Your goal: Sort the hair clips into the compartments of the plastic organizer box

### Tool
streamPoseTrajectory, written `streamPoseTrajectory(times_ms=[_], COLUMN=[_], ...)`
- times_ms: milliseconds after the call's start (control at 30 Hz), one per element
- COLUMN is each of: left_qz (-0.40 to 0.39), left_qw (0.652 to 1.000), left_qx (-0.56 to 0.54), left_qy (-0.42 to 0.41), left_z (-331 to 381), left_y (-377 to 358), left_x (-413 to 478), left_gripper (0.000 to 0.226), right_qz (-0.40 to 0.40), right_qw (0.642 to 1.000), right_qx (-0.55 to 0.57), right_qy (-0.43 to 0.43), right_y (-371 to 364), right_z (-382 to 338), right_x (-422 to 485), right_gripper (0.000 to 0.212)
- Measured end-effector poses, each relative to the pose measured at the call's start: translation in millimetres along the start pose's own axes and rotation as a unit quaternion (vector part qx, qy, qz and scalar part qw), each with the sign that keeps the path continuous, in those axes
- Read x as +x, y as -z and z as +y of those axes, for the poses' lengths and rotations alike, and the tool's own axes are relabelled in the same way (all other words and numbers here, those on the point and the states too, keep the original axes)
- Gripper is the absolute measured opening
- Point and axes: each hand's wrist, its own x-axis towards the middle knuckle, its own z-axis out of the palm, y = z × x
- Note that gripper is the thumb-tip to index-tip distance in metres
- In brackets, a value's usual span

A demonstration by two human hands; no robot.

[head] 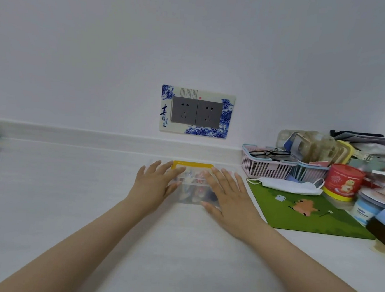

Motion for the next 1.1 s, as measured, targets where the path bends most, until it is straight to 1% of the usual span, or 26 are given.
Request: streamPoseTrajectory(times_ms=[67, 100, 233, 367, 633, 933, 1000, 1100], left_qz=[-0.003, -0.003, -0.004, 0.002, 0.006, 0.009, 0.002, -0.015], left_qw=[1.0, 1.0, 1.0, 1.0, 1.0, 1.0, 1.0, 1.0], left_qx=[0.006, 0.005, 0.001, 0.0, -0.016, -0.013, -0.008, -0.01], left_qy=[-0.003, -0.004, -0.008, -0.008, 0.0, 0.003, 0.008, 0.01], left_z=[8, 12, 22, 23, 17, 12, 14, 16], left_y=[-9, -14, -30, -46, -63, -71, -71, -66], left_x=[24, 36, 80, 115, 157, 174, 173, 166], left_gripper=[0.05, 0.048, 0.047, 0.046, 0.046, 0.047, 0.049, 0.059], right_qz=[0.0, -0.002, -0.02, -0.03, -0.032, 0.004, -0.002, -0.047], right_qw=[1.0, 1.0, 0.999, 0.998, 0.998, 0.998, 0.998, 0.995], right_qx=[0.0, -0.004, -0.004, 0.009, 0.034, 0.036, 0.039, 0.071], right_qy=[-0.01, -0.017, -0.049, -0.058, -0.052, -0.044, -0.046, -0.055], right_y=[-5, -9, -19, -30, -51, -68, -67, -56], right_z=[18, 27, 55, 80, 108, 117, 119, 117], right_x=[11, 16, 40, 63, 97, 113, 114, 110], right_gripper=[0.072, 0.075, 0.084, 0.089, 0.088, 0.083, 0.082, 0.075])
